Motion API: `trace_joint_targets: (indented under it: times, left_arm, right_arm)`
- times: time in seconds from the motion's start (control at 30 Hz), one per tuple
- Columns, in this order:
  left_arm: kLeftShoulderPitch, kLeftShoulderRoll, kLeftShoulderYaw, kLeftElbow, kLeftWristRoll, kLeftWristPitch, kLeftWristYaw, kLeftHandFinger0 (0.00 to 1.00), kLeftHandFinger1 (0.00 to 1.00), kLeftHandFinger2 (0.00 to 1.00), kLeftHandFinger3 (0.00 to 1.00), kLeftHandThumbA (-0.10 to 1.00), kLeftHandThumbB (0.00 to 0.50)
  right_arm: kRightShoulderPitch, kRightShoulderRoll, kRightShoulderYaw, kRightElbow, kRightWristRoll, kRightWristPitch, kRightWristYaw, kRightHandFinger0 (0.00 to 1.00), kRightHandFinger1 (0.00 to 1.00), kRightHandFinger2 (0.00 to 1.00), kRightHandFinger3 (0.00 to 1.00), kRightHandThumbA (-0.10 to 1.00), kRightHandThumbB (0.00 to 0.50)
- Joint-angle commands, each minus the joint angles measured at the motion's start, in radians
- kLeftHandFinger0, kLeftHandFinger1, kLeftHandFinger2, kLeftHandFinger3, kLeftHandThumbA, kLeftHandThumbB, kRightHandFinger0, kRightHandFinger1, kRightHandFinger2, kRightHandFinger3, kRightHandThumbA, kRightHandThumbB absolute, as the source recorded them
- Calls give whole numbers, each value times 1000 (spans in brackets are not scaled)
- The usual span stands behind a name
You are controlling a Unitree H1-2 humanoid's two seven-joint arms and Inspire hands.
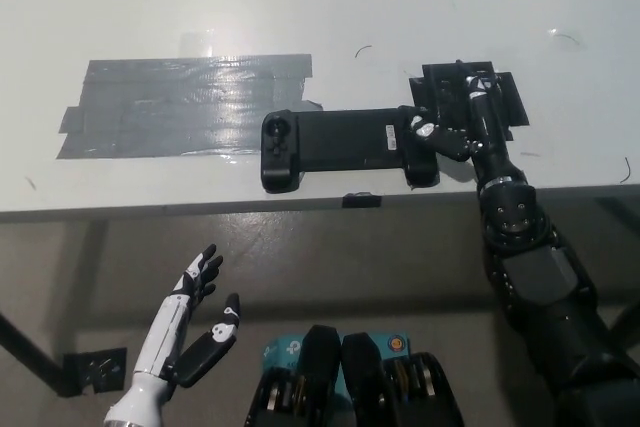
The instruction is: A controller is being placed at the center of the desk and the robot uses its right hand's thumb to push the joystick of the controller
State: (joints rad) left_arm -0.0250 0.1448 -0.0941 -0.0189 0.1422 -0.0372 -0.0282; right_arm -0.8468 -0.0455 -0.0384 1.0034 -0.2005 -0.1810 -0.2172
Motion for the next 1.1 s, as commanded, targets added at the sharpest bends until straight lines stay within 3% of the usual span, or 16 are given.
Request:
trace_joint_targets:
  times: [0.0, 0.37, 0.4, 0.47, 0.53, 0.63, 0.7, 0.77, 0.87, 1.0, 1.07]
  left_arm:
    - [-16, 10, 9, -33, 7, -11, -5, 1000, 1000, 1000, 1000, 437, 0]
    - [-20, 11, 12, -34, 8, -8, -5, 1000, 1000, 1000, 1000, 423, 0]
    - [-23, 10, 12, -36, 10, -7, -4, 1000, 1000, 1000, 1000, 422, 0]
    - [-28, 10, 11, -35, 13, -7, -3, 1000, 1000, 1000, 1000, 419, 0]
    - [-32, 10, 11, -30, 9, -14, -5, 1000, 1000, 1000, 1000, 405, 0]
    - [-37, 13, 13, -27, 4, -8, -8, 1000, 1000, 1000, 1000, 402, 0]
    - [-37, 16, 13, -30, 4, -10, -10, 1000, 1000, 1000, 1000, 385, 0]
    - [-40, 16, 16, -28, -4, -10, -11, 1000, 1000, 1000, 1000, 380, 0]
    - [-42, 19, 19, -27, -1, -3, -9, 1000, 1000, 1000, 1000, 375, 0]
    - [-37, 20, 15, -34, 2, 0, -12, 1000, 1000, 1000, 1000, 385, 0]
    - [-40, 20, 15, -31, 5, -3, -10, 1000, 1000, 1000, 1000, 384, 0]
  right_arm:
    - [-44, -6, -26, -25, 33, -79, -76, 1000, 1000, 1000, 1000, -100, 0]
    - [-5, 3, -49, -149, 62, -121, -69, 1000, 1000, 1000, 1000, -100, 0]
    - [7, 9, -55, -195, 87, -124, -37, 1000, 1000, 1000, 1000, 95, 0]
    - [30, 12, -50, -272, 98, -102, -11, 1000, 1000, 1000, 1000, 482, 58]
    - [63, 12, -35, -361, 103, -85, 18, 1000, 1000, 1000, 1000, 815, 168]
    - [130, 6, 6, -522, 73, -62, 49, 1000, 1000, 1000, 1000, 1000, 247]
    - [202, 8, 37, -657, 49, -62, 64, 1000, 1000, 1000, 1000, 1000, 211]
    - [255, 10, 59, -742, 51, -52, 80, 1000, 1000, 1000, 1000, 1000, 212]
    - [396, 12, 115, -886, 25, -48, 101, 1000, 1000, 1000, 1000, 1000, 150]
    - [542, 1, 159, -962, 69, -39, 146, 1000, 1000, 1000, 1000, 991, 132]
    - [579, -5, 171, -968, 75, -29, 157, 1000, 1000, 1000, 1000, 995, 146]
